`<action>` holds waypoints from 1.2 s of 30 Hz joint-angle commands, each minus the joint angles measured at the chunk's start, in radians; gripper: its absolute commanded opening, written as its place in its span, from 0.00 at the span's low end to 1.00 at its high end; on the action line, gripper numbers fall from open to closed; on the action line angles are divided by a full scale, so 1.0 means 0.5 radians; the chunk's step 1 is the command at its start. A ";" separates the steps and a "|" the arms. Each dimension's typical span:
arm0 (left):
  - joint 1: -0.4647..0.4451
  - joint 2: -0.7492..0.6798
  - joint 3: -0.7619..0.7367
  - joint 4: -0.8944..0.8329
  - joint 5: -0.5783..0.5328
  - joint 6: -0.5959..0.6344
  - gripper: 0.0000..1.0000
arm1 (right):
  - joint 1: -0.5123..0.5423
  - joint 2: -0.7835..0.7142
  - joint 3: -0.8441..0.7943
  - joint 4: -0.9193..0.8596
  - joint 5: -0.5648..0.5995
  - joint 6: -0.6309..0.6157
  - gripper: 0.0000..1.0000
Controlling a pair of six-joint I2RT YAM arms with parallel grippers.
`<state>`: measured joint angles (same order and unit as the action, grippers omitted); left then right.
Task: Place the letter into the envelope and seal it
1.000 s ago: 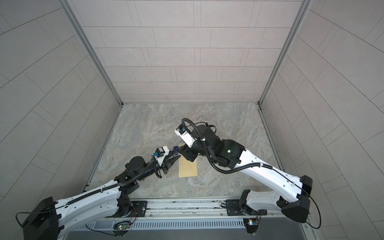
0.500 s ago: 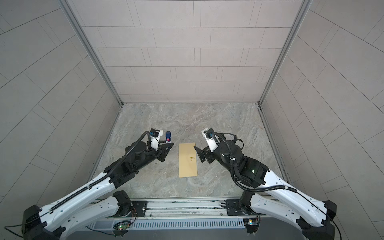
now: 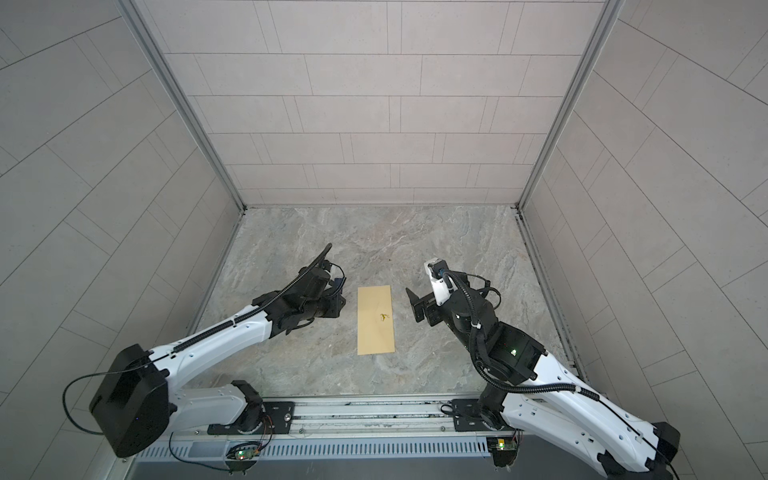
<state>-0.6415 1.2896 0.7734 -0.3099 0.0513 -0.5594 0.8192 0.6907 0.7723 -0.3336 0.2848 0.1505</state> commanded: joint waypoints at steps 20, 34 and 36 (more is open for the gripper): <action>0.017 0.596 0.110 -0.101 -0.015 -0.182 0.09 | -0.195 -0.031 -0.078 0.054 -0.097 0.085 1.00; 0.016 0.666 0.073 -0.018 0.048 -0.225 0.48 | -0.255 -0.013 -0.081 0.057 -0.162 0.107 1.00; 0.017 0.643 0.060 -0.009 0.041 -0.230 0.51 | -0.260 -0.012 -0.081 0.057 -0.168 0.109 0.99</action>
<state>-0.6388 1.6043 0.8185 -0.2947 0.0753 -0.6632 0.6949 0.6876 0.7433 -0.3168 0.2077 0.1921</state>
